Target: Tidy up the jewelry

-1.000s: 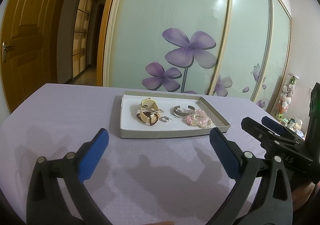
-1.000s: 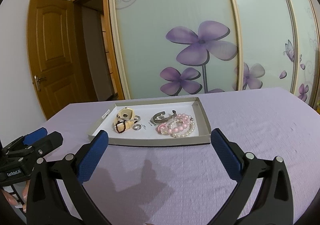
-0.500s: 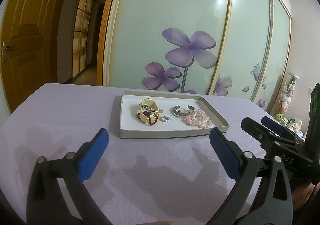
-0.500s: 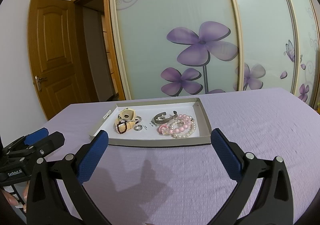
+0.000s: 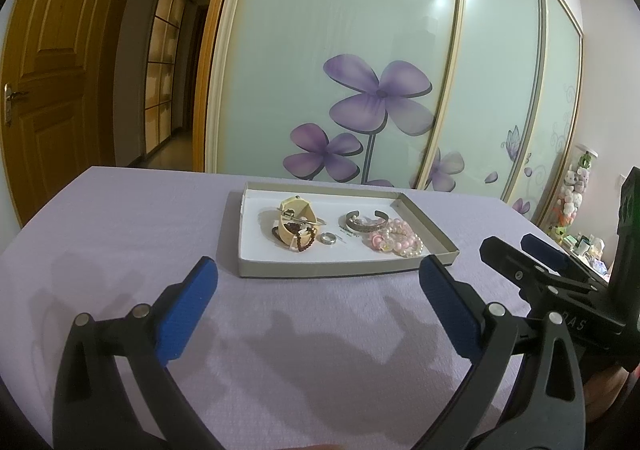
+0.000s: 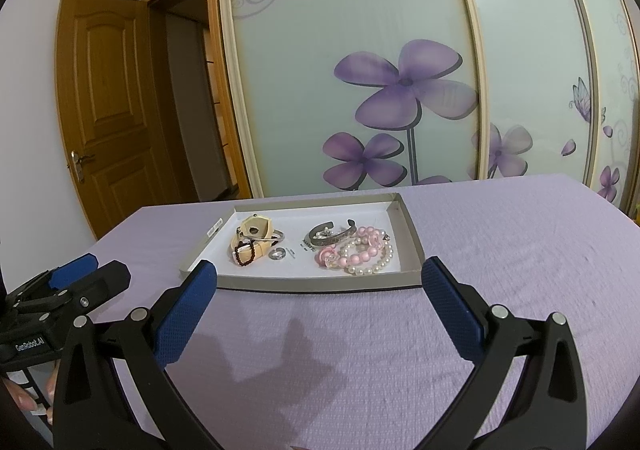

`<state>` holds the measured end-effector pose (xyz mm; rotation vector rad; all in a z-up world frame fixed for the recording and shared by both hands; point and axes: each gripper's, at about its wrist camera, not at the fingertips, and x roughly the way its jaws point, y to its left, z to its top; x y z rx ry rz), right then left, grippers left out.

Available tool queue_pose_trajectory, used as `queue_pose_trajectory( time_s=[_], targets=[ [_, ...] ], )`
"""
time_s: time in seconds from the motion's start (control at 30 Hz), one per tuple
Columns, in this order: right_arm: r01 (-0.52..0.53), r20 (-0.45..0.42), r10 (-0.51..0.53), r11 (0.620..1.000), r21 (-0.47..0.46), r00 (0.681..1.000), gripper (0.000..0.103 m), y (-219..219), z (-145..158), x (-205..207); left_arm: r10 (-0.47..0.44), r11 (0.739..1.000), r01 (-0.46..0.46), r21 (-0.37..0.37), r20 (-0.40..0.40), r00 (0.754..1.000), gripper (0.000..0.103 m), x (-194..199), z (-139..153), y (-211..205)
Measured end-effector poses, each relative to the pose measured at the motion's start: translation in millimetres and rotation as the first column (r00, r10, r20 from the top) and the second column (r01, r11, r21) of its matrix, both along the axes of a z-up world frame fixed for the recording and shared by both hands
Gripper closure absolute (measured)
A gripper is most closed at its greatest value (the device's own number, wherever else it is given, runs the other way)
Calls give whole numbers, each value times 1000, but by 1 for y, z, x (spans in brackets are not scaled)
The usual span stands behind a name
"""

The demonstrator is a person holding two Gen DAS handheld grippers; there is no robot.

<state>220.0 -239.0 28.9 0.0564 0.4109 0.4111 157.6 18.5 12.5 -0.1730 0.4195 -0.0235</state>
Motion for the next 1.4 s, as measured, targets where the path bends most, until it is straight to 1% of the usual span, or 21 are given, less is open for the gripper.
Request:
queue_pose_trajectory(
  time_s=[1.4],
  targets=[
    [0, -3, 0, 1000, 0, 1000, 1, -1, 1, 0, -6, 1000, 6, 7, -8, 1000, 2, 3, -6, -3]
  ],
)
